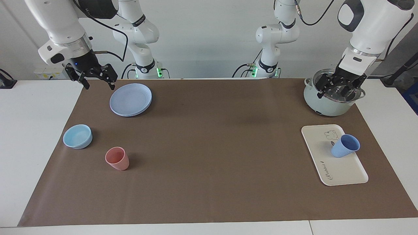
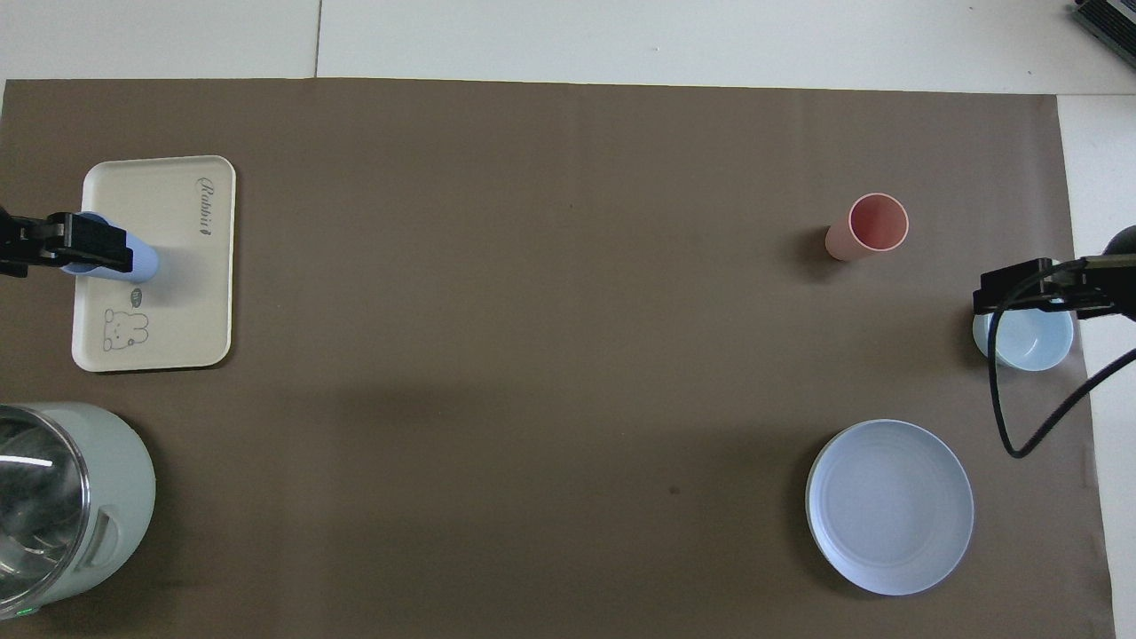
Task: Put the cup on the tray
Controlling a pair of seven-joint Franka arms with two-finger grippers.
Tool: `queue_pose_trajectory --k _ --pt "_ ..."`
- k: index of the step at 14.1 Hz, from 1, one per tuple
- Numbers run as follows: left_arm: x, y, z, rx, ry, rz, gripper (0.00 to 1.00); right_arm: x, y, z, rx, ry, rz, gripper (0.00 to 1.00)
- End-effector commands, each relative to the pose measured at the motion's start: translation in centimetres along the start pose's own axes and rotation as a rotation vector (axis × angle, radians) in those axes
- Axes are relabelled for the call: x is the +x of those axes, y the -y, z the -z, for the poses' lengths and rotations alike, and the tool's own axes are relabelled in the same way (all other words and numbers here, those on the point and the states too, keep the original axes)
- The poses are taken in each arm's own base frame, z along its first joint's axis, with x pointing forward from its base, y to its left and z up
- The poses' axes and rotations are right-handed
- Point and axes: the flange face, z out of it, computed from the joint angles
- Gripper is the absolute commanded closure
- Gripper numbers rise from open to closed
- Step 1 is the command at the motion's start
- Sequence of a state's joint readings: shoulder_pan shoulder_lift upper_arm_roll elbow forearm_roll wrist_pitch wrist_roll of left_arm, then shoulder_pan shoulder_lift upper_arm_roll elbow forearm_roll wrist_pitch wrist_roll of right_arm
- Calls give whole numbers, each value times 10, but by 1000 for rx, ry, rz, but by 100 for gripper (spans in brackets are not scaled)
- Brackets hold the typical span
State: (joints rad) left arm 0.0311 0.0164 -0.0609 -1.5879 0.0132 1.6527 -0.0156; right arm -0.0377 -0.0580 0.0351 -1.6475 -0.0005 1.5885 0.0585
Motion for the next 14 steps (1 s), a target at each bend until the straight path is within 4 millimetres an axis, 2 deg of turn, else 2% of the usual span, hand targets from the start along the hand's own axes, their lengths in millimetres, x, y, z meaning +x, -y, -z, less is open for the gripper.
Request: queue_pose_trajectory --k 1,2,14 --pt "-6 1 1 25 -8 -45 0 -5 0 -2 20 -9 -18 0" --pt "-6 3 1 25 -10 -56 0 -6 1 -7 18 2 -18 0" --pt "-6 0 2 17 -11 -58 0 -9 -1 -5 3 4 -2 0"
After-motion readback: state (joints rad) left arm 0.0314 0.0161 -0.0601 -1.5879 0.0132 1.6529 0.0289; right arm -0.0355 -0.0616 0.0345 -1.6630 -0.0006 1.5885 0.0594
